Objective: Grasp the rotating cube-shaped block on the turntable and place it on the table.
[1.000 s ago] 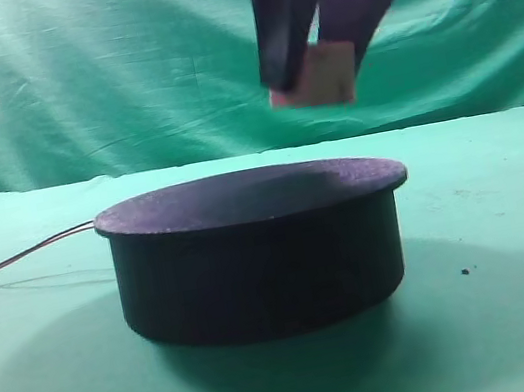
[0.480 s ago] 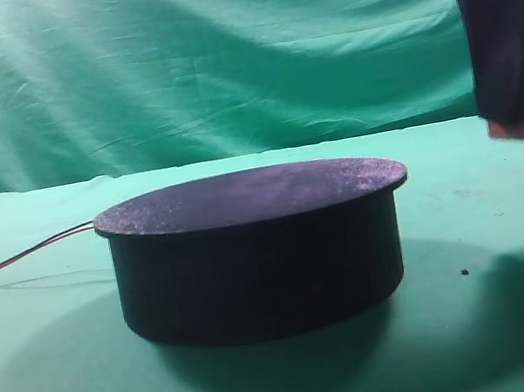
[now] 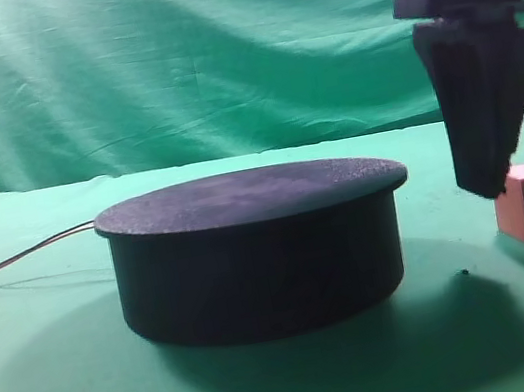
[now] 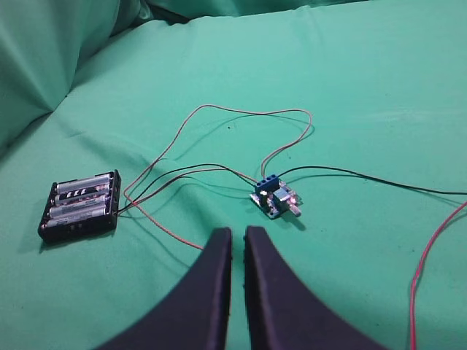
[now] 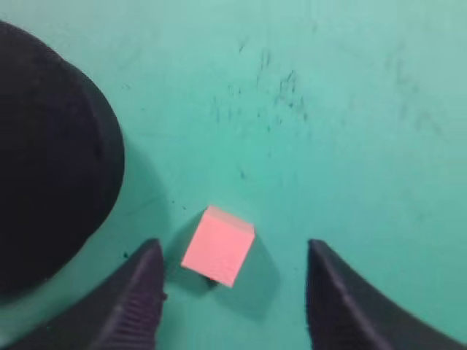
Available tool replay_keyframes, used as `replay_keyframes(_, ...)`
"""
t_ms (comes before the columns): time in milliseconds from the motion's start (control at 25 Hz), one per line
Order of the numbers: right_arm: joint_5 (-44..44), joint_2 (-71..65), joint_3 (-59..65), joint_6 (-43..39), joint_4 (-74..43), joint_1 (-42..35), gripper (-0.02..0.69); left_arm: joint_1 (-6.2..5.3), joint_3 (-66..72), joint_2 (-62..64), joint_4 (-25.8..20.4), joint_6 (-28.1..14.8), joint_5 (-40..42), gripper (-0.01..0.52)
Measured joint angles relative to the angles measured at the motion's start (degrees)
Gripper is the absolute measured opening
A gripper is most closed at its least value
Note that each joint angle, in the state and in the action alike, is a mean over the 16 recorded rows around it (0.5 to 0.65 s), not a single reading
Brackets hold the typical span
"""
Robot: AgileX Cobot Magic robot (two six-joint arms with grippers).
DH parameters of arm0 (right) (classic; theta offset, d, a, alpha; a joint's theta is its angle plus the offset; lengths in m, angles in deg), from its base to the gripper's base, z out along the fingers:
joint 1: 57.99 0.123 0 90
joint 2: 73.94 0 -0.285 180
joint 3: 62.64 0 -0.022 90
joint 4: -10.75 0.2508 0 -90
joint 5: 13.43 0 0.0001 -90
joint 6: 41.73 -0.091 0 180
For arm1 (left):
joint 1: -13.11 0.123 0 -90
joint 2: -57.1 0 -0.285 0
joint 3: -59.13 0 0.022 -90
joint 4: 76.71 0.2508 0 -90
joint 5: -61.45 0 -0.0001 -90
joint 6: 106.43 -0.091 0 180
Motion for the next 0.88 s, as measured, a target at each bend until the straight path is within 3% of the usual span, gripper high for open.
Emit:
replay_keyframes(200,5.4,9.5,-0.5,-3.9,-1.7,0.0,0.101,0.0,0.0,0.0,0.0,0.0,0.0,0.0)
replay_keyframes(360,7.7,16.5,1.0,-7.0,-2.6,0.0,0.017,0.0,0.0,0.0,0.0,0.0,0.0,0.0)
replay_keyframes(640,9.1,24.6,4.1,-10.6,-3.6,0.0,0.0,0.0,0.0,0.0,0.0,0.0,0.0,0.0)
replay_keyframes(880,8.3,27.3,5.5,-7.5,-3.8,0.0,0.0,0.0,0.0,0.0,0.0,0.0,0.0,0.0)
